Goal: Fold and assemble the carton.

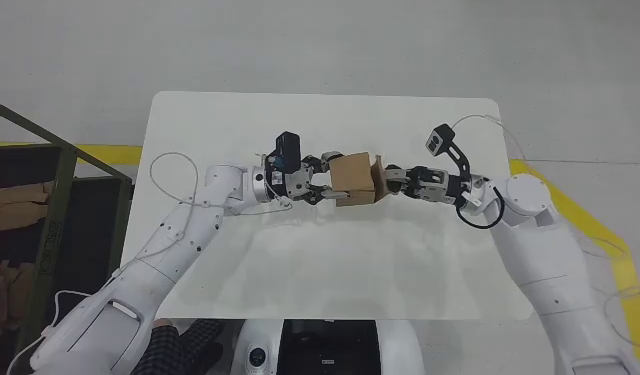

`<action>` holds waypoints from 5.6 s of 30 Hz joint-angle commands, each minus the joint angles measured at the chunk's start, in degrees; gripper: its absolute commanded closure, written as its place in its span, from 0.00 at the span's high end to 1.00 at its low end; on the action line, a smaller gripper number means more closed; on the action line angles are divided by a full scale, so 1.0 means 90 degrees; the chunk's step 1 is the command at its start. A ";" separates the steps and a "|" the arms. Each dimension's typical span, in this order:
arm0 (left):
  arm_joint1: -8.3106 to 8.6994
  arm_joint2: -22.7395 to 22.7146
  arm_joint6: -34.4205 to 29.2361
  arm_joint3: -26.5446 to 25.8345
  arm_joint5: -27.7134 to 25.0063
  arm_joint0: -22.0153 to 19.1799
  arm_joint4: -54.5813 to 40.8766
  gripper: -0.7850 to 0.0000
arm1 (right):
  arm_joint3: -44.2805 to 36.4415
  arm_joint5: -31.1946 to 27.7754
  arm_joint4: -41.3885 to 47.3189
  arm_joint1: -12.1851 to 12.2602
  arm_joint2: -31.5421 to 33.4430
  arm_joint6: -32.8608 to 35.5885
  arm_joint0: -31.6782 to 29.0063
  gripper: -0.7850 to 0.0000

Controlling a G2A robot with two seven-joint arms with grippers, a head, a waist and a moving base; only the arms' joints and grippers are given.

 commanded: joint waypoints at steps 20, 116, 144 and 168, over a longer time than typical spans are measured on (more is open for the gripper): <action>-0.0066 0.0011 -0.0179 0.0087 0.0063 -0.0030 0.0119 0.47 | -0.0312 0.0243 -0.0473 0.0092 -0.0014 0.0060 0.0021 0.20; -0.0200 -0.0239 -0.0548 0.0196 -0.0049 0.0034 -0.0037 0.47 | -0.0744 0.0055 -0.0293 0.0232 -0.0054 -0.0434 -0.0336 0.00; -0.0246 -0.0267 -0.0685 0.0229 -0.0028 0.0037 -0.0115 0.47 | -0.0735 0.0087 -0.0389 0.0220 -0.0227 -0.0504 -0.0230 0.25; -0.0495 0.0403 -0.0615 0.1144 0.0476 -0.0325 0.0728 0.46 | -0.0899 -0.0326 -0.0069 0.0354 0.0450 -0.0664 -0.0891 0.12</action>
